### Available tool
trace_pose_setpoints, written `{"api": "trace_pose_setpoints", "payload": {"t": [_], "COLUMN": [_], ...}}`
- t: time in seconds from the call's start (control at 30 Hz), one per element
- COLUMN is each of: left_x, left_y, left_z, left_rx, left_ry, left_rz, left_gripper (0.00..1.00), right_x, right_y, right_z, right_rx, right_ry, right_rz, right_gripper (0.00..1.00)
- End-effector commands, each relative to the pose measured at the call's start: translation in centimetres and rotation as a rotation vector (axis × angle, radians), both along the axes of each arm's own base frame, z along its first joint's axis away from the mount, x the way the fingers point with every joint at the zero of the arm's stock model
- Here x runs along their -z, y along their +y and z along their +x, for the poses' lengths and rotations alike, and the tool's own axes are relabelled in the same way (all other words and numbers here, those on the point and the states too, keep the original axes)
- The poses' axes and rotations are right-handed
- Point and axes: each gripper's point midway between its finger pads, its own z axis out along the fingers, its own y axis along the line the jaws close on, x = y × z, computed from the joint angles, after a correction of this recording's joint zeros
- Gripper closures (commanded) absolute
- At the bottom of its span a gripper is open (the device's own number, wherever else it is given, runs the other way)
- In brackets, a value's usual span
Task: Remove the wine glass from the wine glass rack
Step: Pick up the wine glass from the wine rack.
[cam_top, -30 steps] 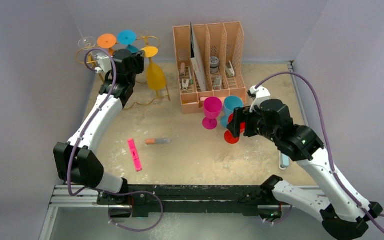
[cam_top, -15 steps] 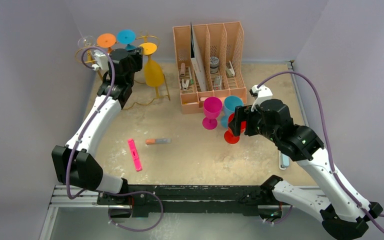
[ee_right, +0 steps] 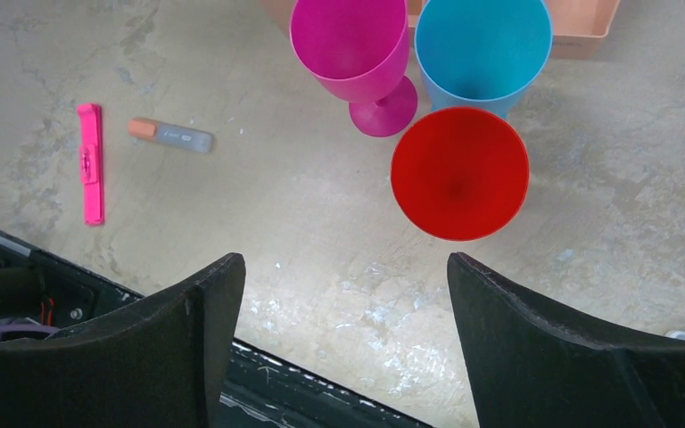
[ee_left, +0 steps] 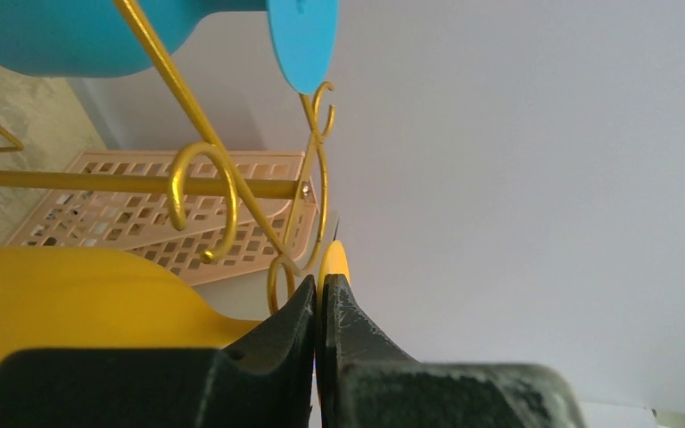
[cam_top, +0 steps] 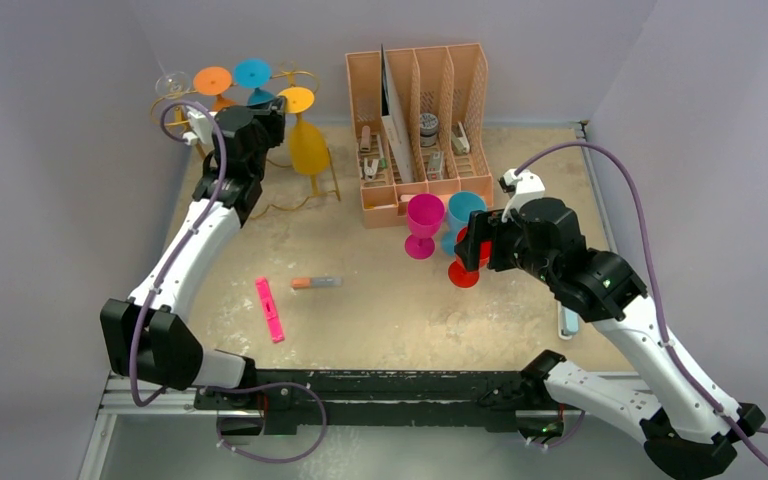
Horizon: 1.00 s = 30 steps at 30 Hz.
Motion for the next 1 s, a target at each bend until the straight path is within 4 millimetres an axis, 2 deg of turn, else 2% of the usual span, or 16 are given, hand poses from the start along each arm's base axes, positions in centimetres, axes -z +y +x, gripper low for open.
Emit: {"api": "trace_pose_setpoints", "payload": {"t": [0.0, 0.17, 0.47, 0.77, 0.9, 0.97], "left_x": [-3.8, -3.7, -3.7, -5.1, -5.8, -6.5], "left_y": [0.1, -0.5, -0.6, -1.4, -2.5, -3.7], "left_z": [-1.0, -1.2, -2.1, -5.4, -6.7, -7.9], "left_rx": [0.024, 0.059, 0.077, 0.176, 0.256, 0.331], "left_ry": [-0.126, -0.141, -0.127, -0.163, -0.202, -0.259], "left_rz": [0.001, -0.035, -0.002, 0.172, 0.257, 0.284], "left_gripper": [1.00, 1.00, 1.00, 1.00, 1.00, 1.00], "right_x": [-0.5, -1.0, -0.9, -1.5, -1.6, -1.9], "right_y": [0.5, 0.3, 0.5, 2.8, 3.0, 3.3], "right_z": [0.2, 0.0, -0.1, -0.9, -0.8, -1.2], "right_rx": [0.004, -0.013, -0.023, -0.128, -0.130, -0.142], "right_ry": [-0.007, -0.020, -0.010, 0.052, 0.057, 0.066], "right_rz": [0.044, 0.030, 0.031, 0.081, 0.079, 0.103], "right_gripper": [0.14, 0.13, 0.12, 0.11, 0.11, 0.10]}}
